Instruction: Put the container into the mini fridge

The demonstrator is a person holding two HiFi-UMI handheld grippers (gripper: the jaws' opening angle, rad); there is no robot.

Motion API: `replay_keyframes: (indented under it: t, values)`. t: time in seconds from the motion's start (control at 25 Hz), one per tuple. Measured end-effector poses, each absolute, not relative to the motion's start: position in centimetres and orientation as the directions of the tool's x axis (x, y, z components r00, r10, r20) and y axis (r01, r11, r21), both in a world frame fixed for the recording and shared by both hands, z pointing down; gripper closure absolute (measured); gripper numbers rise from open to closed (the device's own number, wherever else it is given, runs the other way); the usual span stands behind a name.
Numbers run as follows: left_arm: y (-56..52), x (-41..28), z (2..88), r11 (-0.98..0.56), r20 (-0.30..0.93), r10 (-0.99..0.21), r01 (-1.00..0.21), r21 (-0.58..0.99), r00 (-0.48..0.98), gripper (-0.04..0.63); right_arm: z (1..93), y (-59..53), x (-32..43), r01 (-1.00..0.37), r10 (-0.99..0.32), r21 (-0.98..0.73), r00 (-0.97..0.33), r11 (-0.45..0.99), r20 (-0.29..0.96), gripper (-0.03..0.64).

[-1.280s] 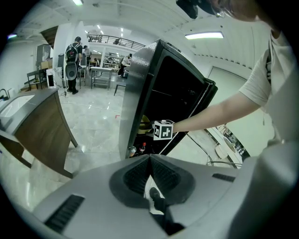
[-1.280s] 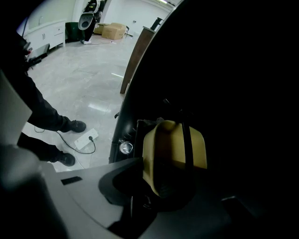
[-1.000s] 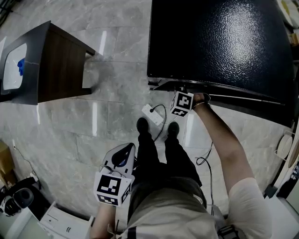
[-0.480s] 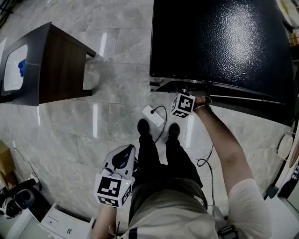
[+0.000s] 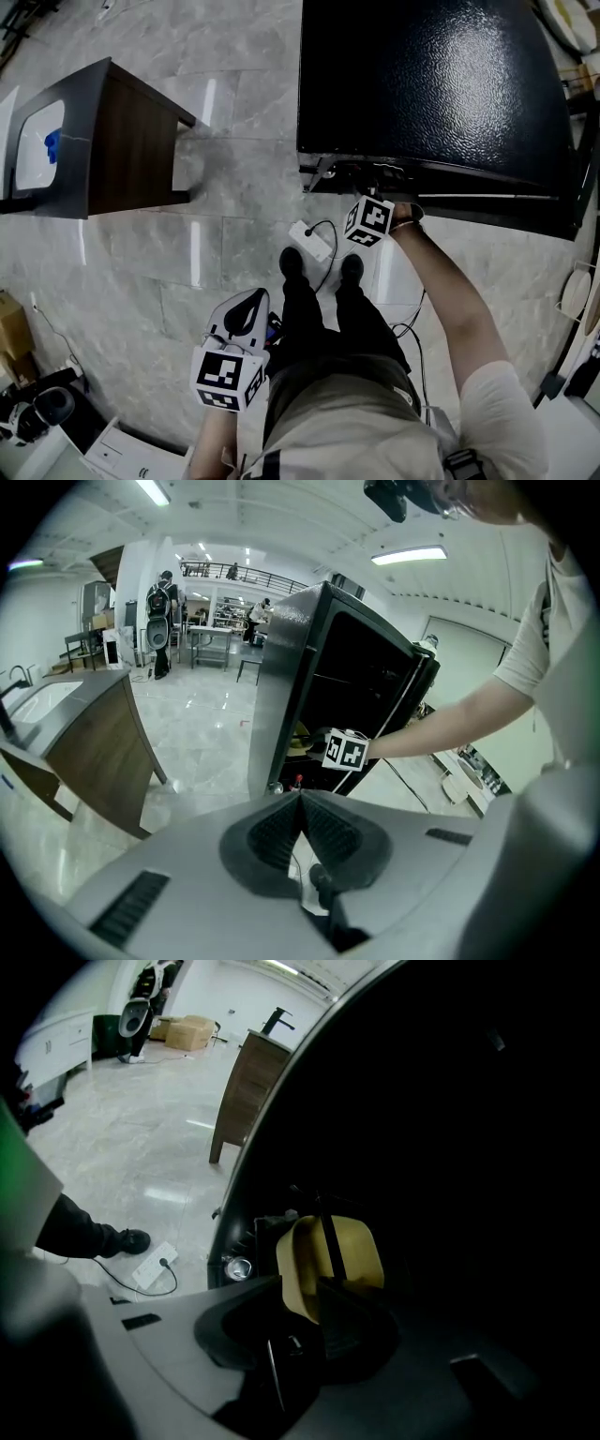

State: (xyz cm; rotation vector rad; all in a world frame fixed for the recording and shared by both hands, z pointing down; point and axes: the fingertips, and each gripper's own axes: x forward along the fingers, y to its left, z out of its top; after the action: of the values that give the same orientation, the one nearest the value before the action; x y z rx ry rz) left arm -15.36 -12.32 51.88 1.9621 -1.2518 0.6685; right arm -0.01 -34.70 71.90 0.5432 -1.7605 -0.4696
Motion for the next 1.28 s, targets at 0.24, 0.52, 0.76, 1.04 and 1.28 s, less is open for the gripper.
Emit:
replay_keyframes:
  t: [0.24,0.52,0.76,1.04,1.28]
  values:
    - [-13.4,-15.5,50.4,-0.302,0.713,-0.579,-0.916,0.263,0.396,0.538,66.4,-31.1,0.2,-0.362,-0.574,0.465,-0.305,0.808,0.76,0.515]
    - [-15.1,-14.1,47.2,-0.318,0.676,-0.631,-0.922,0.221,0.379,0.538,58.6,-26.2,1.0,-0.665,-0.542,0.132,-0.458,0.735,0.705,0.515]
    - [-15.2,-12.7,45.1,-0.359,0.63,-0.677,-0.918,0.169,0.381,0.538,54.0,-22.1,-1.5,-0.626,-0.407,-0.207,-0.688,0.752,0.602,0.515]
    - [-13.6,-12.5,42.6,-0.311,0.61,-0.731,-0.945,0.099,0.304,0.538,47.9,-19.2,-3.5,-0.468,-0.287,-0.311,-0.828,0.827,0.482,0.515]
    - [-12.3,-10.1,41.5,-0.269,0.586,-0.763,-0.958,0.095,0.272,0.538,44.0,-16.8,-2.1,-0.378,-0.224,-0.371,-0.891,0.848,0.394,0.524]
